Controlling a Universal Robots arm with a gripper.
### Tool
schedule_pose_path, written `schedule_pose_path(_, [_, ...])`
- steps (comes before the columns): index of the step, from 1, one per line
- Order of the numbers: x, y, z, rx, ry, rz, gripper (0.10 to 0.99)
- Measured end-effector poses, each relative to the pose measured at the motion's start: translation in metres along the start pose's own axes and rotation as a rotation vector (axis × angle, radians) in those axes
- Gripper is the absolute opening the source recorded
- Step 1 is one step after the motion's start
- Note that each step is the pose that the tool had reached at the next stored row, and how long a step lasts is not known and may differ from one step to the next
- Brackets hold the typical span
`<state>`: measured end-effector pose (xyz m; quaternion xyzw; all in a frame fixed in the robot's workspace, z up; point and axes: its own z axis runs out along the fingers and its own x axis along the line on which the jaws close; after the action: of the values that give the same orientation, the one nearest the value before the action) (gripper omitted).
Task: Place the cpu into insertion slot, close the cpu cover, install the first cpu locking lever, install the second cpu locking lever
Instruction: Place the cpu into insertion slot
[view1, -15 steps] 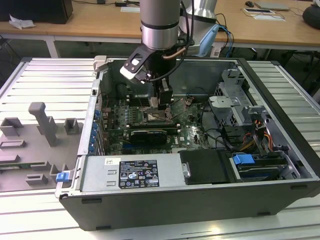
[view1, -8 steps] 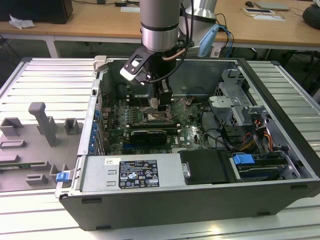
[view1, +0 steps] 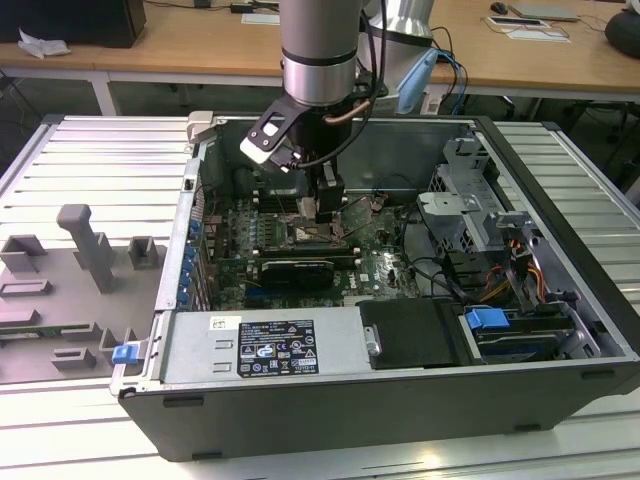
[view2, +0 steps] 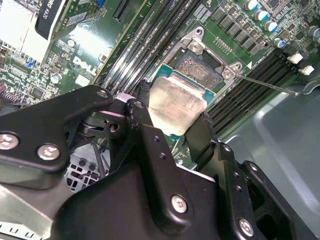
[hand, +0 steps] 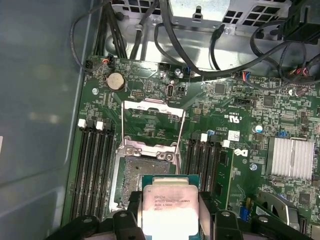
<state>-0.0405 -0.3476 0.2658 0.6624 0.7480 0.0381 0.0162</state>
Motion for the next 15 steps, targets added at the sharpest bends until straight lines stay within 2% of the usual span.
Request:
schedule_pose_path(4, [-0.0001,-0.0002,0.002,0.0,-0.0012,0.014,0.537])
schedule_pose_path(7, [-0.0001,-0.0003,0.0035,-0.002,-0.0051,0.064,0.537])
schedule_pose_path(15, [0.0016,-0.0003,0.006,-0.002,-0.0056,0.069,0.537])
